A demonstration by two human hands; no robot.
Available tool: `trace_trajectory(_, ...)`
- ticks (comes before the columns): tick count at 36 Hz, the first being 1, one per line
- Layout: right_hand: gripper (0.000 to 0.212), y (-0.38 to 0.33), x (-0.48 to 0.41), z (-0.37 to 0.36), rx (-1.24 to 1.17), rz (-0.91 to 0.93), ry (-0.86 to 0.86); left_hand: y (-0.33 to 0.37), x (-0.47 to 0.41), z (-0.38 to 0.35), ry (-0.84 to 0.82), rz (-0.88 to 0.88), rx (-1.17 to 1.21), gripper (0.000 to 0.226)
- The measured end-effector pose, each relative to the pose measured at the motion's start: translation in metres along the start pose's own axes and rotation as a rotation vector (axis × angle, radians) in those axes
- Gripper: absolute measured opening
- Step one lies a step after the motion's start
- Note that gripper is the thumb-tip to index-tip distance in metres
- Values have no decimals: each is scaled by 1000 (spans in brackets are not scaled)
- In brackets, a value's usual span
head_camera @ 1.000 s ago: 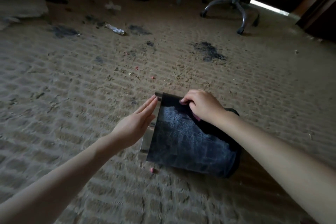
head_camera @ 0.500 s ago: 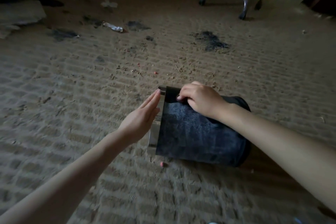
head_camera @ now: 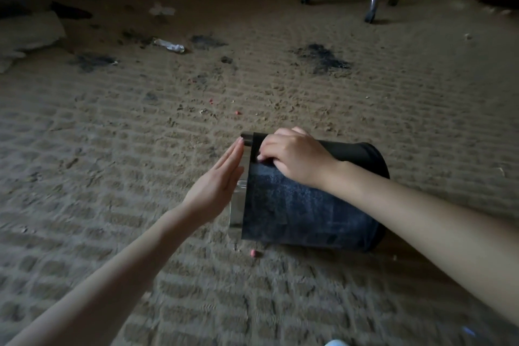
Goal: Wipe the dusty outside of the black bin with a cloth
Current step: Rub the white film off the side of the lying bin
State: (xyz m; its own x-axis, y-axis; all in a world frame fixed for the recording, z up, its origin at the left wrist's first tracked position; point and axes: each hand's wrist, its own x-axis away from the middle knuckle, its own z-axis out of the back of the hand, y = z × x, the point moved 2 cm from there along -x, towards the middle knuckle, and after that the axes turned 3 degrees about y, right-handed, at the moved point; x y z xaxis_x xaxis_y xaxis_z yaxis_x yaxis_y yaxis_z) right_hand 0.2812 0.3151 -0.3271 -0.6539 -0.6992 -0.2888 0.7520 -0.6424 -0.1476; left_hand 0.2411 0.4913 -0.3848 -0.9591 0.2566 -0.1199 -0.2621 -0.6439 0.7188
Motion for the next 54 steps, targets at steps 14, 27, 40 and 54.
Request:
trace_trajectory(14, 29, -6, 2, 11, -13, -67, -18, -1, -1, -3, 24, -14, 23, 53)
trace_trajectory(27, 27, 30, 45, 18, 71, -222, 33, 1, -1, 0, -3, -16, 3, 53)
trace_trajectory(40, 29, -22, 13, -13, 134, 172, 66, -3, 0, -6, 45, 12, 28, 51)
trace_trajectory(54, 37, 42, 66, 38, 151, -112, -39, -17, 26, -4, -80, 214, 128, 62)
